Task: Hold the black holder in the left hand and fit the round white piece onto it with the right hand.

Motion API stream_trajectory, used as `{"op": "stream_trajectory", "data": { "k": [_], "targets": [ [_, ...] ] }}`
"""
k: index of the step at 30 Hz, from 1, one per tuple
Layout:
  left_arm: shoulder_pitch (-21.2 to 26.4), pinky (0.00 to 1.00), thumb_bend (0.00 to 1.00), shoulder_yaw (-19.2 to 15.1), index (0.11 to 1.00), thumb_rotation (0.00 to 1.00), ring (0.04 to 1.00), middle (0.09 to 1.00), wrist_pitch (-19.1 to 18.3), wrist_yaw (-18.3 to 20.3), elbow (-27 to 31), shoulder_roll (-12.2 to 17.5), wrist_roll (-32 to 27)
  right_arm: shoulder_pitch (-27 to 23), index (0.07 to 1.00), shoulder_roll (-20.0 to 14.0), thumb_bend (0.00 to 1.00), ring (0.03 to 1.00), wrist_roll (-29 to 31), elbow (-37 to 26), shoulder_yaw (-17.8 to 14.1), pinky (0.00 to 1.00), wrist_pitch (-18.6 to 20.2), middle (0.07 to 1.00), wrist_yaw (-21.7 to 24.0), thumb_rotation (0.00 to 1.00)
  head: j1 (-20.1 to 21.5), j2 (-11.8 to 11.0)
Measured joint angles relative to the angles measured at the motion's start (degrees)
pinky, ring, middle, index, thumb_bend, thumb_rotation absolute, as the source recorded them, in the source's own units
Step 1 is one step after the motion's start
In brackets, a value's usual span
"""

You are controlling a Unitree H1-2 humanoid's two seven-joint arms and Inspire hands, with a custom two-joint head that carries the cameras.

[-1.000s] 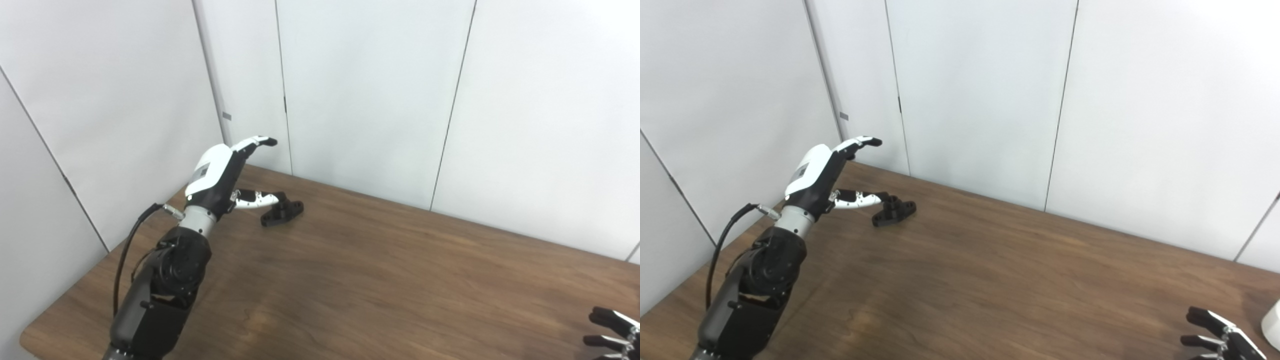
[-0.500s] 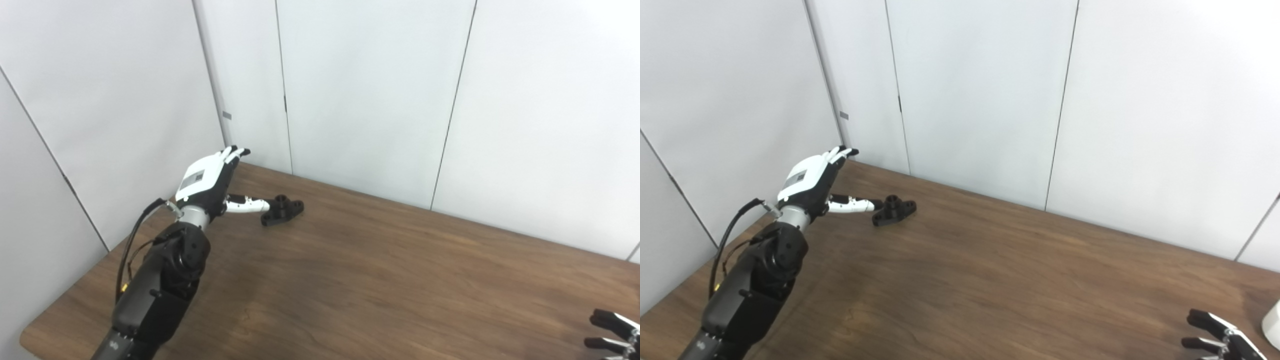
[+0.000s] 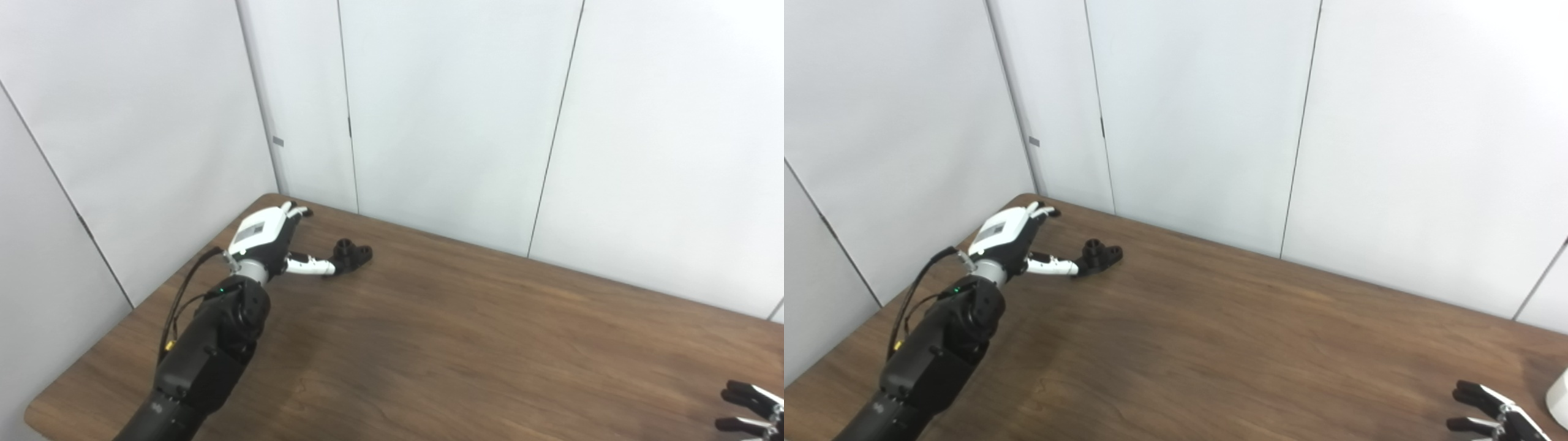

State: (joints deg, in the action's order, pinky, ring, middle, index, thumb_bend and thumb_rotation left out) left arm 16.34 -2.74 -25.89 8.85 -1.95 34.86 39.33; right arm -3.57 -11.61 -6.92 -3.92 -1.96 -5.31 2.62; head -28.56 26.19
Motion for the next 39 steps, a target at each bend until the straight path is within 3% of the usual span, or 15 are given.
{"op": "stream_trajectory", "data": {
  "k": [13, 22, 27, 39],
  "targets": [
    [0.3, 1.0, 1.0, 3.2, 0.89, 0.45, 1.0, 1.0, -0.4, -0.4, -4.9, -1.2, 1.0, 0.8, 0.723, 0.0, 0.7, 0.608, 0.0, -1.9, -0.3, 0.42, 0.1, 0.743, 0.0, 0.12, 0.5, 0.6],
    [1.3, 1.0, 1.0, 5.7, 0.874, 0.45, 1.0, 1.0, -0.3, -4.2, -10.0, -1.8, 2.5, 1.1, 0.725, 0.0, 0.7, 0.617, 0.0, -2.3, -0.4, 0.44, 0.5, 0.752, 0.1, 0.13, 0.7, 1.0],
    [1.5, 1.0, 1.0, 6.2, 0.878, 0.46, 1.0, 1.0, -0.2, -6.4, -12.4, -1.8, 2.5, 1.3, 0.728, 0.0, 0.69, 0.615, 0.0, -2.4, -0.5, 0.43, 0.4, 0.751, 0.1, 0.14, 0.8, 1.1],
    [2.3, 1.0, 0.99, 6.6, 0.855, 0.43, 1.0, 1.0, -0.2, -7.3, -13.5, -2.1, 2.0, 1.9, 0.738, 0.0, 0.67, 0.618, 0.0, -3.6, -0.6, 0.45, 0.5, 0.758, 0.1, 0.1, 1.0, 1.6]
  ]
}}
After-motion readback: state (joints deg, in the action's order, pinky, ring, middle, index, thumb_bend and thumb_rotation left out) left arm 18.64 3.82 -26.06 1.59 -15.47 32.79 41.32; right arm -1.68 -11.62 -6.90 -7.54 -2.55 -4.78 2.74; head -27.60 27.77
